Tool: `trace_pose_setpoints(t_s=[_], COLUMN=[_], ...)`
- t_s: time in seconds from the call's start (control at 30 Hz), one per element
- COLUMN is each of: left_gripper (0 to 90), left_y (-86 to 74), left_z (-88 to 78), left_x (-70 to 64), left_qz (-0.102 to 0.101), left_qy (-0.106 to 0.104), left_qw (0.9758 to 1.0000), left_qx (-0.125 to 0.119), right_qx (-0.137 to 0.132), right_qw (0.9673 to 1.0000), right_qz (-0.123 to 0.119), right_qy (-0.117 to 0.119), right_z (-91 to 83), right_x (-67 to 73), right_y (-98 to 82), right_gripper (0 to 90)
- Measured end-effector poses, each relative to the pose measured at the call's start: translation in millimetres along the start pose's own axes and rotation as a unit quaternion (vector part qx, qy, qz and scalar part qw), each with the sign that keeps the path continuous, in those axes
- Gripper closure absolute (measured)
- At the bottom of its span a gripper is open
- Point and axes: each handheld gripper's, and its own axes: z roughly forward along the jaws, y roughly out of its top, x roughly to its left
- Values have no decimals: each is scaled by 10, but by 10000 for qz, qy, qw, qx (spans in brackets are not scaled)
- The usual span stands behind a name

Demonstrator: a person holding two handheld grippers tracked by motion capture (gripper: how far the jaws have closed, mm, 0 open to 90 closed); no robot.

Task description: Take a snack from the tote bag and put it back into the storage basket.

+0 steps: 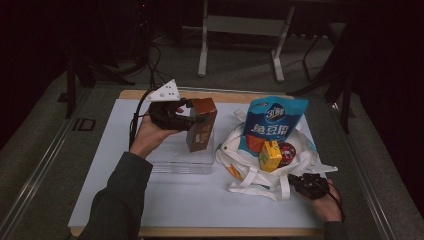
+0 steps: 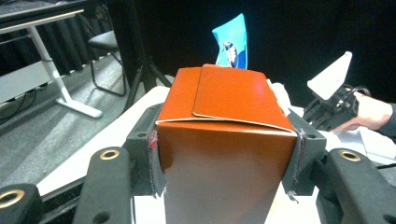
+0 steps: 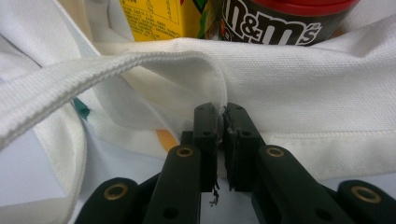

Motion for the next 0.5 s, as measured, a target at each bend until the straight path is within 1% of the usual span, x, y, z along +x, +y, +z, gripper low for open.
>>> trace_pose_setpoints(t_s=[0.1, 0.27, 0.5], left_gripper=[429, 429, 429], left_y=[-15, -46, -80], left_z=[-10, -15, -23], left_x=[10, 25, 48], left_qz=[20, 51, 88], left_qy=[68, 111, 85], left_qw=[9999, 9995, 9987], left_qx=[94, 298, 491], right_qx=[0, -4, -4], right_qw=[10000, 10000, 10000], right_qz=[2, 6, 16], right_qy=[0, -8, -13], right_z=[0, 0, -1], right_x=[0, 3, 6], right_y=[-1, -1, -3], right_gripper=[839, 839, 840])
